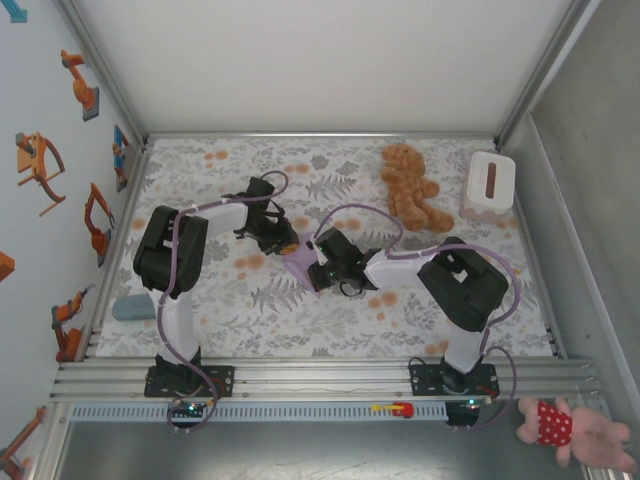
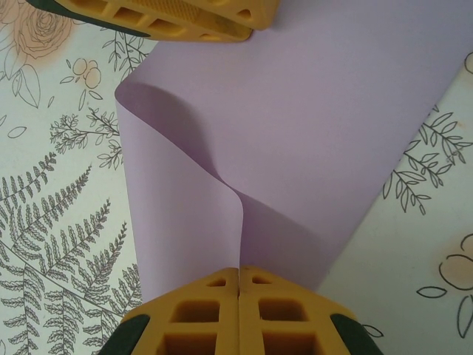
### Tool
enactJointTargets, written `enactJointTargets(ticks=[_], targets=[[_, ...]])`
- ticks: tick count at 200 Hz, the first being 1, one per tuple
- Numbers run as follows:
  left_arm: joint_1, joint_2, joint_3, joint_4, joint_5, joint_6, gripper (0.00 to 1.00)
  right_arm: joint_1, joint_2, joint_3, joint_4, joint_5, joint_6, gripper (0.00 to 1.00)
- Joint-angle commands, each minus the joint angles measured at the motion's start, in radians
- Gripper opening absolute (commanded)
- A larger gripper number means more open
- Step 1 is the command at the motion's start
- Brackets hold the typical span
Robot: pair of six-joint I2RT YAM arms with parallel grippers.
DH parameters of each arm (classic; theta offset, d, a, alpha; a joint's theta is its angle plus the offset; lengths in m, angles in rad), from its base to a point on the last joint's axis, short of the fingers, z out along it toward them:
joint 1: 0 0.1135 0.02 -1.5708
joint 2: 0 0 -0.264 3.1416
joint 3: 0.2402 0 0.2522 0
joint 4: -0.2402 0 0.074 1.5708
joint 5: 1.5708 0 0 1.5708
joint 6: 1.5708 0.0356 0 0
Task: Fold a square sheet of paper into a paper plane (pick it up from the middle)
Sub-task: Third fold the triangle at the center of the table.
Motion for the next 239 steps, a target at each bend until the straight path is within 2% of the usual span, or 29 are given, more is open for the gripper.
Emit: enactJointTargets(ticks=[1,44,87,126,195,239], targets=[[-0.003,0.022,0.005,-0.050,-0.023,0.024,0.16,-0.006,0.021,0.020,-0.042,0.026,0.009,0.00],[-0.002,-0.006,0.019,-0.059,-0.022,0.021,0.16,-0.006,0.027,0.023,-0.060,0.029,0.011,0.00],[0.014,-0.185,-0.040,0.003,-0.073,-0.048,0.24,-0.006,0.028,0.026,-0.077,0.028,0.015,0.00],[0.016,-0.295,-0.127,0.042,-0.083,-0.111,0.27,-0.006,0.036,0.037,-0.081,0.025,0.020,0.00],[-0.036,-0.412,-0.328,0.157,-0.039,-0.268,0.18,-0.006,0.052,0.048,-0.087,0.022,0.031,0.00],[-0.080,-0.392,-0.367,0.199,-0.024,-0.312,0.15,-0.006,0.063,0.055,-0.085,0.016,0.033,0.00]])
